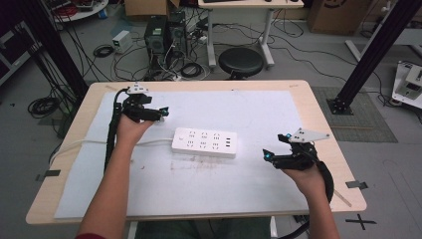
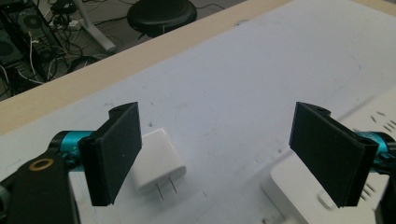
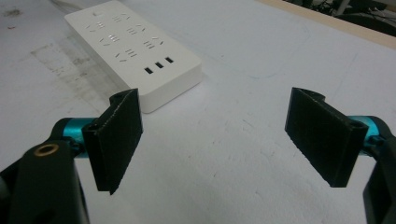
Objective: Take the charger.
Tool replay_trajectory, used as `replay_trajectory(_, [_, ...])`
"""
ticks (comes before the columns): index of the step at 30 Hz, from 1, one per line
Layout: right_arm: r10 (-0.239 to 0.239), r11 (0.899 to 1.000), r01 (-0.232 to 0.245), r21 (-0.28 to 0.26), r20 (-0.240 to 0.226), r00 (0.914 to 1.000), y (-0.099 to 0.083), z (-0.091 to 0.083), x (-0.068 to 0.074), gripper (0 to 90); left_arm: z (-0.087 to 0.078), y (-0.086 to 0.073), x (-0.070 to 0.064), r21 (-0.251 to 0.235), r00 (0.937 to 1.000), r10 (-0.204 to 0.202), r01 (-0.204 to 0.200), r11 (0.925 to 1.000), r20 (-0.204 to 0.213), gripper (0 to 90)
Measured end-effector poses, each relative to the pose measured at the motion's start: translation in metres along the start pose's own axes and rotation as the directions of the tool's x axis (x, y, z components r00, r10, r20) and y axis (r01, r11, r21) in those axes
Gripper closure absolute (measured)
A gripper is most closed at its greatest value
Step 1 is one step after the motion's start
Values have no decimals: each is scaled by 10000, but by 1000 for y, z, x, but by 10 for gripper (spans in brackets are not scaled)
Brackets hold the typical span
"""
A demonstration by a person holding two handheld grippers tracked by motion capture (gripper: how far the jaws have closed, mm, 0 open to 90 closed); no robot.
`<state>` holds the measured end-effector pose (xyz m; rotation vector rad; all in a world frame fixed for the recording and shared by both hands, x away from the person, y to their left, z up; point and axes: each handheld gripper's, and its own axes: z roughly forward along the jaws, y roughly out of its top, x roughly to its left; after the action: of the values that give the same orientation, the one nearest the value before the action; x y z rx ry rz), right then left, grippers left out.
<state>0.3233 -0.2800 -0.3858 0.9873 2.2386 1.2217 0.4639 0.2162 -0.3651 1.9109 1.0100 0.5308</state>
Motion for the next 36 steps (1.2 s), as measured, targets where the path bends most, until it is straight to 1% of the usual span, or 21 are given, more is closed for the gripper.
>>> replay_trajectory(1, [-19,10000,19,5,16,10000,0,0,0,195,11,-1,7,250,9996,-254,258,9994,-158,170])
replay_trajectory(2, [38,10000,-38,56,10,10000,0,0,1,195,20,-2,12,471,9988,-349,365,9982,-353,170])
replay_trajectory(4, [34,9999,-34,104,33,10000,-1,0,2,195,28,-4,17,546,9982,-451,473,9974,-402,170])
replay_trajectory(5, [20,9999,-20,115,42,10000,-1,0,2,195,28,-4,17,546,9982,-451,473,9974,-402,170])
replay_trajectory(6, [-2,9999,1,111,47,10000,-1,0,2,195,36,-8,20,631,9968,-685,711,9955,-415,170])
replay_trajectory(7, [-2,9999,1,111,47,10000,-1,0,2,195,36,-8,20,631,9968,-685,711,9955,-415,170])
replay_trajectory(8, [19,9999,-21,158,133,9999,-2,0,2,195,43,-12,24,814,9958,-737,780,9936,-544,170])
replay_trajectory(10, [52,9999,-53,161,107,9999,-3,0,2,195,50,-17,27,981,9945,-831,891,9912,-630,170])
replay_trajectory(12, [135,9997,-138,220,154,9998,-3,1,3,195,53,-19,28,1106,9945,-831,899,9898,-642,170])
replay_trajectory(13, [125,9997,-128,216,154,9998,-4,1,3,195,59,-23,29,1256,9936,-820,914,9879,-776,170])
replay_trajectory(17, [22,9997,-26,237,190,9998,-5,4,4,195,64,-27,30,1470,9932,-726,855,9854,-908,170])
replay_trajectory(18, [84,9996,-89,283,182,9998,-4,5,4,195,65,-28,31,1518,9928,-695,839,9849,-977,170])
replay_trajectory(20, [79,9995,-83,288,166,9998,-4,6,4,195,67,-30,32,1570,9916,-759,919,9833,-1050,170])
replay_trajectory(24, [41,9996,-45,282,144,9999,-2,8,5,195,69,-33,34,1653,9917,-714,884,9823,-1065,170])
replay_trajectory(26, [-32,9996,28,295,132,9999,-1,10,6,195,72,-35,34,1752,9906,-707,906,9803,-1167,170])
replay_trajectory(28, [-30,9995,26,310,129,9999,-1,11,6,195,74,-36,34,1804,9915,-723,910,9794,-1078,170])
replay_trajectory(30, [-19,9995,15,322,118,9999,-1,12,7,195,75,-37,32,1872,9911,-642,854,9786,-1165,170])
replay_trajectory(32, [-26,9995,21,330,150,9999,-2,11,6,195,77,-38,32,1985,9925,-581,787,9769,-1077,174])
replay_trajectory(33, [9,9995,-13,326,143,9999,-2,11,6,195,78,-38,31,2040,9917,-560,788,9758,-1153,178])
replay_trajectory(35, [62,9994,-67,326,141,9999,-2,11,6,195,79,-39,31,2086,9918,-577,806,9747,-1136,195])
replay_trajectory(36, [83,9995,-88,313,165,9998,-3,9,6,195,80,-39,30,2099,9926,-630,837,9741,-1037,209])
